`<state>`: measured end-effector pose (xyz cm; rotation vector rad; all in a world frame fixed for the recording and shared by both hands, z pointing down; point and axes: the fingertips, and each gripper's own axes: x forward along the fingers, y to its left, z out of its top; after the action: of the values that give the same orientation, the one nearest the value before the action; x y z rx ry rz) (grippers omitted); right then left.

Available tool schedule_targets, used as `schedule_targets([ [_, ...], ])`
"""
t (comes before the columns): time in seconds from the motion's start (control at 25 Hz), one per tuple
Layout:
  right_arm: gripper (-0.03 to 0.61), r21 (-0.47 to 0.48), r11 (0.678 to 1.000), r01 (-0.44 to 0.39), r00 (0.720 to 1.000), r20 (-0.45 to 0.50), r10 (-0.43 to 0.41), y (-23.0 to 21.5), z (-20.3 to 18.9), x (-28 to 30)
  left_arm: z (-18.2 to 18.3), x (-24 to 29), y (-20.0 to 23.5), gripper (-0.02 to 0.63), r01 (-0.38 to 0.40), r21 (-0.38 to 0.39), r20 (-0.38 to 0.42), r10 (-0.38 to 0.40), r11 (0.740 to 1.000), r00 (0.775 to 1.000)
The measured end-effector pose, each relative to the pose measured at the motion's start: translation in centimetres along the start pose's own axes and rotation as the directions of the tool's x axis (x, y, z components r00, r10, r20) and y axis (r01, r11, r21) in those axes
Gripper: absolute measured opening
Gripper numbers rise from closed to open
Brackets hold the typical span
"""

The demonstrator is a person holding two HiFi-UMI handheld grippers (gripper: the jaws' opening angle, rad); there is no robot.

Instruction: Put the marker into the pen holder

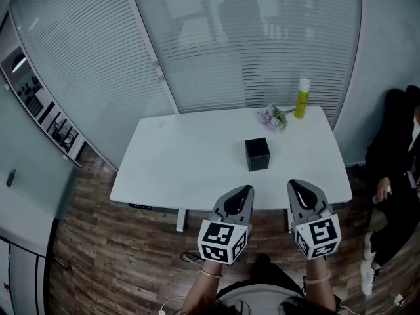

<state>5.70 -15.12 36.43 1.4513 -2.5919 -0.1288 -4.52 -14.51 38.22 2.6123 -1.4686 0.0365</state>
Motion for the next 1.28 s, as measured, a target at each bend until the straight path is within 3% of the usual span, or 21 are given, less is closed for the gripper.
schedule_targets([
  [1.28,0.028,-0.011,1.0,0.027,1.0,0.012,-0.027,2.8,0.7,-5.1,0.2,-5.1,-2.9,0.021,0.014,0.018,0.016,-0.014,1.0,1.0],
])
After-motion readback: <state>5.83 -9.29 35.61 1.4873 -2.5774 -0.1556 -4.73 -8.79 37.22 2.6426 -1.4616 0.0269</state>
